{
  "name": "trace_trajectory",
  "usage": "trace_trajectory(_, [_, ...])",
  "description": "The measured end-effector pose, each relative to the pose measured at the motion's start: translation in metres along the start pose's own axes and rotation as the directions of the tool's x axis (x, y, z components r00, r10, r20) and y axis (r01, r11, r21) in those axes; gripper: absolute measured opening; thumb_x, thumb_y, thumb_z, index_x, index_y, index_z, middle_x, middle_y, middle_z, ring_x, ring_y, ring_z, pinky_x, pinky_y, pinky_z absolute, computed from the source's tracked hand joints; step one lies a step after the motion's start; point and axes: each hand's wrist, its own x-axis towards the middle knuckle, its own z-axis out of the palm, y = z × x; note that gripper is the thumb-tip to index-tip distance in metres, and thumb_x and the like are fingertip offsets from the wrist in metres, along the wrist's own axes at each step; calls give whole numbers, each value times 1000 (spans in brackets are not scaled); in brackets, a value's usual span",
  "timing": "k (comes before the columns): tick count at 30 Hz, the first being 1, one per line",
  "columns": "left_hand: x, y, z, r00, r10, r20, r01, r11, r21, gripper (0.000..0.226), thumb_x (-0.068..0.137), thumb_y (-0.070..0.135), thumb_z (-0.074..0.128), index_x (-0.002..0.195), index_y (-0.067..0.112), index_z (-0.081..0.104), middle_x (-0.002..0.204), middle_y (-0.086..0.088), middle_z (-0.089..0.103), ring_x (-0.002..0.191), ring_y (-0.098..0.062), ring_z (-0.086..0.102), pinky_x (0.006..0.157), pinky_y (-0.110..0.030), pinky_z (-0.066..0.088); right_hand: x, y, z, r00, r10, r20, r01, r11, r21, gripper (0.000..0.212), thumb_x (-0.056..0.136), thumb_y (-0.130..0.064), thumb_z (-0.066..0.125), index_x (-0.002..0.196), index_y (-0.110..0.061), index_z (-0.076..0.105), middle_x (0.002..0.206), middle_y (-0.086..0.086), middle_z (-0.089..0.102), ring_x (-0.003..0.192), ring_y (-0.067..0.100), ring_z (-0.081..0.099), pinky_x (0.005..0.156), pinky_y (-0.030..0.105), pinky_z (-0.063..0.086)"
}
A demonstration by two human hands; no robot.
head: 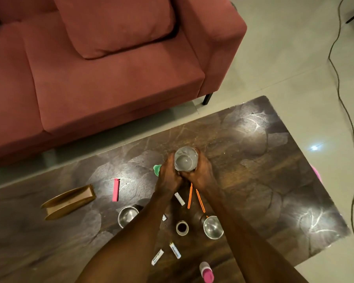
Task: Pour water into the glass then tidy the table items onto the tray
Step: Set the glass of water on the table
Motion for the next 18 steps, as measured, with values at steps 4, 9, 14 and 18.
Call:
trace_trajectory(4, [-2, -5, 4, 1000, -12, 16, 12, 999, -41, 59, 76, -4, 67, 120, 30, 49, 111, 6, 67, 103, -4, 65, 88, -20, 52, -1, 2, 2, 1000, 14, 1, -14, 1000, -8, 75, 65, -29, 91, 129, -17, 54, 123, -1, 65, 112, 13, 63, 97, 37, 53])
trace_trajectory(9, [-2, -11, 7, 999, -42, 19, 42, 999, -24, 62, 77, -1, 65, 121, 39, 46, 112, 11, 66, 103, -1, 64, 89, -22, 52, -2, 4, 3, 1000, 29, 0, -29, 999, -22, 79, 66, -24, 90, 134, -14, 51, 127, 2, 64, 116, 17, 62, 99, 40, 51])
trace_trajectory(14, [0, -19, 10, 997, -64, 34, 65, 997, -32, 59, 77, 2, 65, 126, 30, 48, 115, 11, 66, 107, -6, 64, 93, -33, 54, -1, 8, 6, 1000, 27, -6, -27, 999, -29, 78, 66, -24, 90, 133, -16, 52, 125, -1, 64, 115, 14, 62, 97, 36, 52])
trace_trajectory(18, [1, -20, 9, 996, -65, 57, 64, 998, 10, 62, 77, 1, 67, 128, 27, 45, 116, 14, 64, 108, -1, 61, 95, -33, 53, -3, 5, 8, 999, 29, -15, -29, 999, -32, 73, 69, -24, 87, 132, -16, 52, 124, 0, 63, 114, 14, 62, 97, 34, 53])
